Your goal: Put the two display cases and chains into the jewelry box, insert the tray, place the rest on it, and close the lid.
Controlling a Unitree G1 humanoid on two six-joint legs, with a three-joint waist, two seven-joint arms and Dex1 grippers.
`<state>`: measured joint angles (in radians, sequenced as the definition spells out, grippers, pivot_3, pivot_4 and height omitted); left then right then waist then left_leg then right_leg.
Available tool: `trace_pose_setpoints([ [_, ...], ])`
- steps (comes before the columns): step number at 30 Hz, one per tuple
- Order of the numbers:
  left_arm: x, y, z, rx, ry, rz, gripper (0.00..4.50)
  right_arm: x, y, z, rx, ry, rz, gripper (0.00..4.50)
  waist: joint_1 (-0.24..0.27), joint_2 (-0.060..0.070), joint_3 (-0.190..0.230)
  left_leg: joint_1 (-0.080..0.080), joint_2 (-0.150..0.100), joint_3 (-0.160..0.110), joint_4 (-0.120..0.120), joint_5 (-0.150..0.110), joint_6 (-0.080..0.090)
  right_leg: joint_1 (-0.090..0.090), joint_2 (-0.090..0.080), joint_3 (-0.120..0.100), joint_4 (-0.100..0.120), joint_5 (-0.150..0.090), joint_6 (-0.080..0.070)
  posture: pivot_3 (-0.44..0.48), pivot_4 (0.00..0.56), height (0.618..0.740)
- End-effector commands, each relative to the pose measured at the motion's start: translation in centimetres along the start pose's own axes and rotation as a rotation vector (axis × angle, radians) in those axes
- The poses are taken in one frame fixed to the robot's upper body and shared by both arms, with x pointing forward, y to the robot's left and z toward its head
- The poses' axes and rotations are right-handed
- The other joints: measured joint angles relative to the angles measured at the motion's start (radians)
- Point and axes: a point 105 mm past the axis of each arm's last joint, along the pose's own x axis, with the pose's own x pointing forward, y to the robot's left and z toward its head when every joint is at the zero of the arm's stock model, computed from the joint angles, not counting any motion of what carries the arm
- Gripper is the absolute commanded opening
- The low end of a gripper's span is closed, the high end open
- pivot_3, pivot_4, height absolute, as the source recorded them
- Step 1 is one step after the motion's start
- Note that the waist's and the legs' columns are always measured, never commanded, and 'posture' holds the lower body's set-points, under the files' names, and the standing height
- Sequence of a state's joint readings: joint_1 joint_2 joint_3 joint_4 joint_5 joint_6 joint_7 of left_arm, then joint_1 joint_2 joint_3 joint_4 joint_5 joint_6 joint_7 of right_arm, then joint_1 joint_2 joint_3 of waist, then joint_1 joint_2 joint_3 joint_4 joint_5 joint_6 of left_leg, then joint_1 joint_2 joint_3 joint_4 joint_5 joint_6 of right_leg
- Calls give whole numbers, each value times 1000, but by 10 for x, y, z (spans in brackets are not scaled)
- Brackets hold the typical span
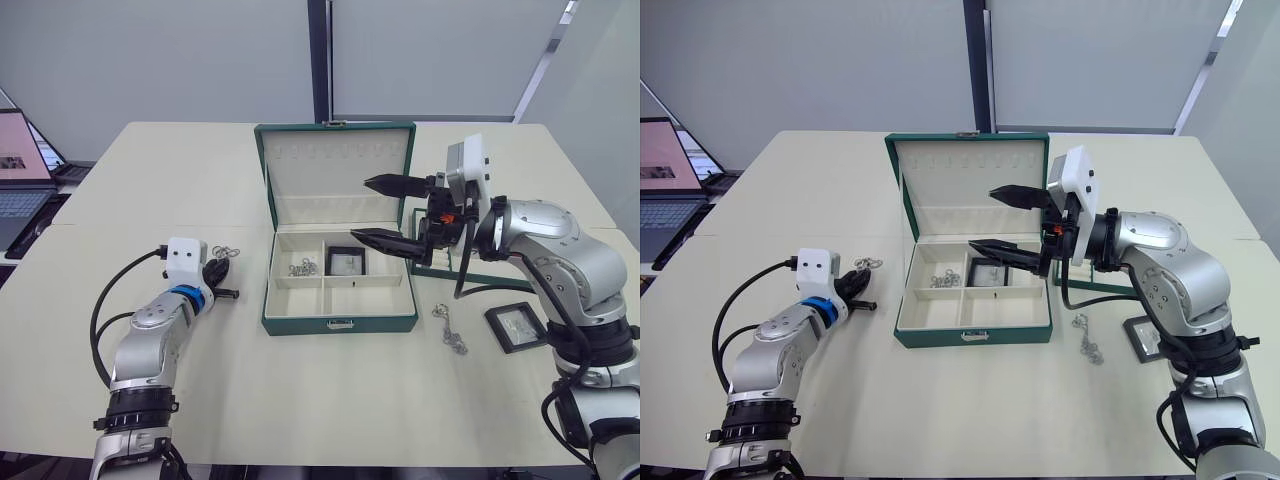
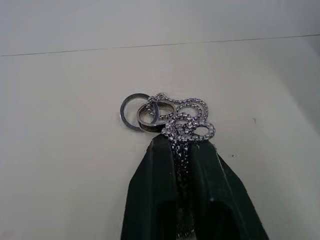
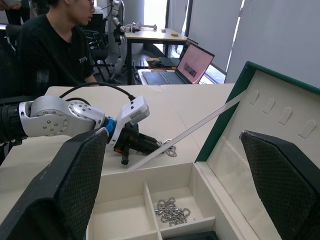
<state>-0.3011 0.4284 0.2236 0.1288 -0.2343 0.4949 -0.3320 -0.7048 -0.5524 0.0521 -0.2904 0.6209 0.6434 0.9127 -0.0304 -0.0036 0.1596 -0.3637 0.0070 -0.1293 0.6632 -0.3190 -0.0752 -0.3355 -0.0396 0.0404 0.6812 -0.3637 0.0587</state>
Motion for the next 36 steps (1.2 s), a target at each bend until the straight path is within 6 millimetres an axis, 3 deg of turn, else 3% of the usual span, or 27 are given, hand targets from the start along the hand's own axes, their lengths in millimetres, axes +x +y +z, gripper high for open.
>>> trace_pose_setpoints([
  [1,0,-1,-31,-26,113,11,27,-4,0,15,-44,-39,-5,4500,0,0,0,0,0,0,0,0,0,0,0,0,0,0,0,0,150,740],
  [10,1,-3,-23,-47,61,22,26,-5,-1,17,-44,-46,-10,4500,1,0,0,0,0,0,0,0,0,0,0,0,0,0,0,0,150,740],
  [23,-18,5,68,-99,-313,108,26,-2,-7,15,-48,-58,-12,4500,0,-4,3,-1,0,0,-1,0,0,-2,0,0,-1,0,0,0,150,740],
  [36,-33,-11,122,-99,-445,67,26,1,-10,15,-51,-67,2,4500,0,-4,3,-2,0,0,-1,0,0,-1,0,0,-1,0,0,0,150,740],
])
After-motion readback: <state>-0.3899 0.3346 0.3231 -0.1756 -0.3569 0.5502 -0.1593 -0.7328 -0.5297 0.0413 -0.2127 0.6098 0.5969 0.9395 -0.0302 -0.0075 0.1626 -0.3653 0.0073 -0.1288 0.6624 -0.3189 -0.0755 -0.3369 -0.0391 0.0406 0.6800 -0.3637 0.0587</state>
